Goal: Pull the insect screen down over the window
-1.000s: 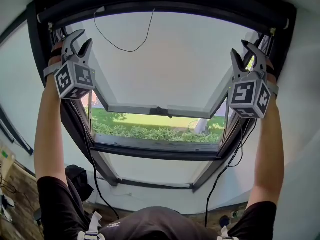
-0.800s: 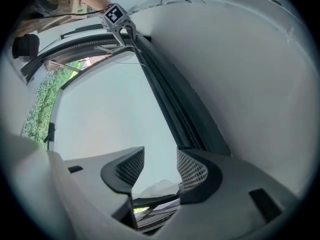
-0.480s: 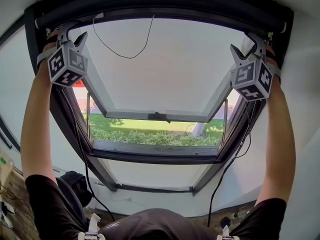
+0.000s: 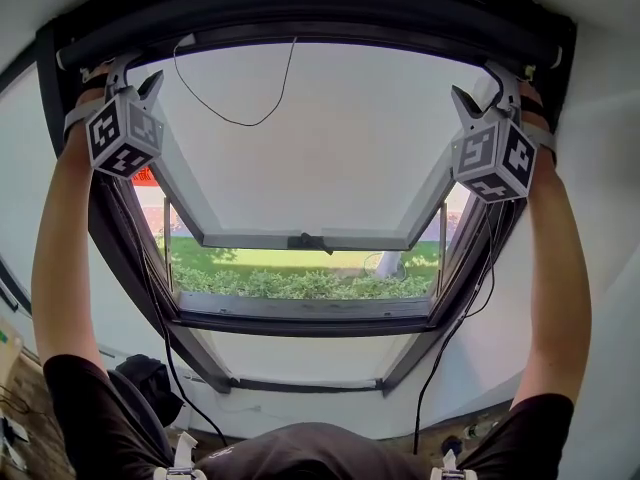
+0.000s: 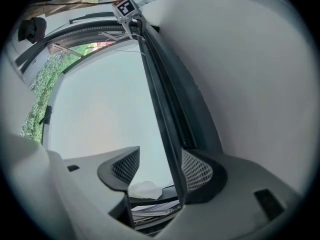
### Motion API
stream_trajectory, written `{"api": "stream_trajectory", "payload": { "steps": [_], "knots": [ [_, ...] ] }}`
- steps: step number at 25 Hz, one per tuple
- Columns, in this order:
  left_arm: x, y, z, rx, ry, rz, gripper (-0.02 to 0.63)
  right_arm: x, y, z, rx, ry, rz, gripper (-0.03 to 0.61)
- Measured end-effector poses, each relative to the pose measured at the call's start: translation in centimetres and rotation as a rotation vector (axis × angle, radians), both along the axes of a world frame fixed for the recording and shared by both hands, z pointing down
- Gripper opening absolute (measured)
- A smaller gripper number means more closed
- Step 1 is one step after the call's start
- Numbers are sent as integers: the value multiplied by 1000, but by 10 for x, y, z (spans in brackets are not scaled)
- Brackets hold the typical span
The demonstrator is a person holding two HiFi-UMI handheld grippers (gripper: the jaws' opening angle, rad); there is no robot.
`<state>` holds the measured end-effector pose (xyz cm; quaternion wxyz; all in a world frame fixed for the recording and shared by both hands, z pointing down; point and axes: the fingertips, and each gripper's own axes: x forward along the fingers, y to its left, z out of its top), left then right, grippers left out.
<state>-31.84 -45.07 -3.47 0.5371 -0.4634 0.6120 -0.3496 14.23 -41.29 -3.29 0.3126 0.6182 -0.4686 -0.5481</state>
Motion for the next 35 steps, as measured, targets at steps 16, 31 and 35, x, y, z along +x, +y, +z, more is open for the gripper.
{"api": "stream_trajectory", "payload": {
  "steps": [16, 31, 35],
  "knots": [
    [4, 2, 2, -57, -23, 13, 195, 9, -21, -4, -86, 146, 141, 212],
    [-2, -3, -4, -91, -38, -29, 143, 8, -22, -7, -89, 123, 131, 210],
    [-3, -1, -2, -107, -65, -66, 126, 8, -20, -6, -104, 102, 123, 192]
  ]
}}
